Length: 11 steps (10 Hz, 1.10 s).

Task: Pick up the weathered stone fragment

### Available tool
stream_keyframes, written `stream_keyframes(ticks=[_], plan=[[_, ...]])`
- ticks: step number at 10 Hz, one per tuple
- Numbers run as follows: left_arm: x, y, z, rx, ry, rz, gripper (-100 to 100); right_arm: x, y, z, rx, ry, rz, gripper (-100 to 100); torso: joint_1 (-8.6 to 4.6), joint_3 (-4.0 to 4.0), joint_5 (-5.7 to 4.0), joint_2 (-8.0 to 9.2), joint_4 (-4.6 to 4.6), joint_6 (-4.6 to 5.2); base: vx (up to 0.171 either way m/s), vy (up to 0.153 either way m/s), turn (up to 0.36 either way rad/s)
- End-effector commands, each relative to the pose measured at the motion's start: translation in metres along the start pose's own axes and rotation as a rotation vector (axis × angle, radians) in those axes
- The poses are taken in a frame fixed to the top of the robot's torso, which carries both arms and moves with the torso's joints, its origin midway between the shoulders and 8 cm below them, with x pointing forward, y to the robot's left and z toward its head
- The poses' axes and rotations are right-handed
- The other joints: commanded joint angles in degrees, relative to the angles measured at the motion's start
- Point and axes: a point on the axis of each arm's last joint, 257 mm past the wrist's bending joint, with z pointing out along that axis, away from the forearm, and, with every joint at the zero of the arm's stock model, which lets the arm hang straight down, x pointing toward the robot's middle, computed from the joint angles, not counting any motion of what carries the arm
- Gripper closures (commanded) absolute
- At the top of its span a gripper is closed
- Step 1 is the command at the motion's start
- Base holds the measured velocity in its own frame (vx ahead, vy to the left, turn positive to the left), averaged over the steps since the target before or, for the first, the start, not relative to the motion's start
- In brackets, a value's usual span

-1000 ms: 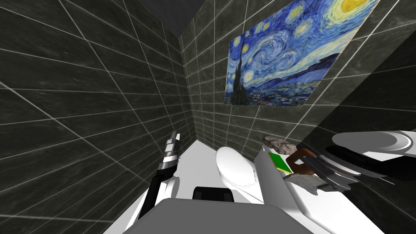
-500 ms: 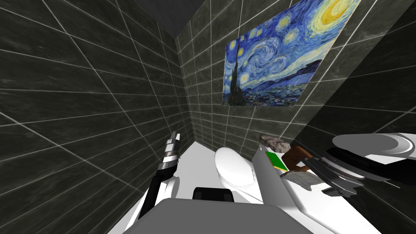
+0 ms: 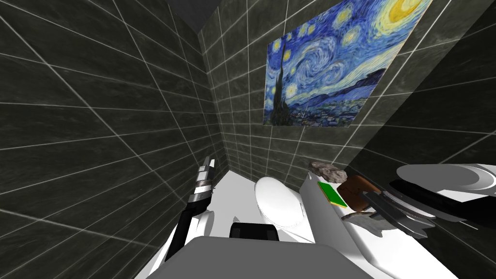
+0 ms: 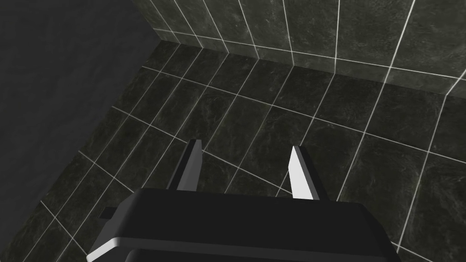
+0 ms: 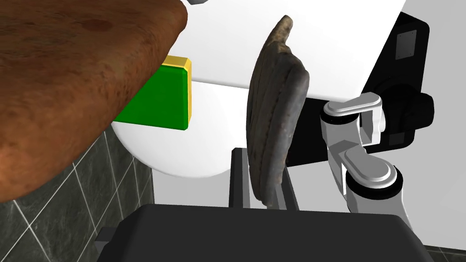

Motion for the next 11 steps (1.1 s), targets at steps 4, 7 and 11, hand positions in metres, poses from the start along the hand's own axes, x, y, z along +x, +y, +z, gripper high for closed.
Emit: stream_keyframes(ticks=[4,7,11], plan=[[0.000,0.000,0.000,0.000,0.000,0.000,0,0.000,0.002,0.000,-0.007,0.000,0.002,0,-0.26,0.14,-0.18,0.20,0.09,-0.04,0.000,-0.001,-0.004],[0.000,0.000,0.000,0.000,0.000,0.000,0,0.003,-0.009,-0.011,0.007,0.002,0.046,100,-0.42,0.20,-0.19,0.33,0.09,-0.16,-0.085,-0.044,0.230],[0.000,0.000,0.000,0.000,0.000,0.000,0,0.003,-0.016,-0.020,0.016,0.002,0.076,0,-0.28,0.29,-0.17,0.49,0.09,0.03,-0.111,-0.007,0.123]])
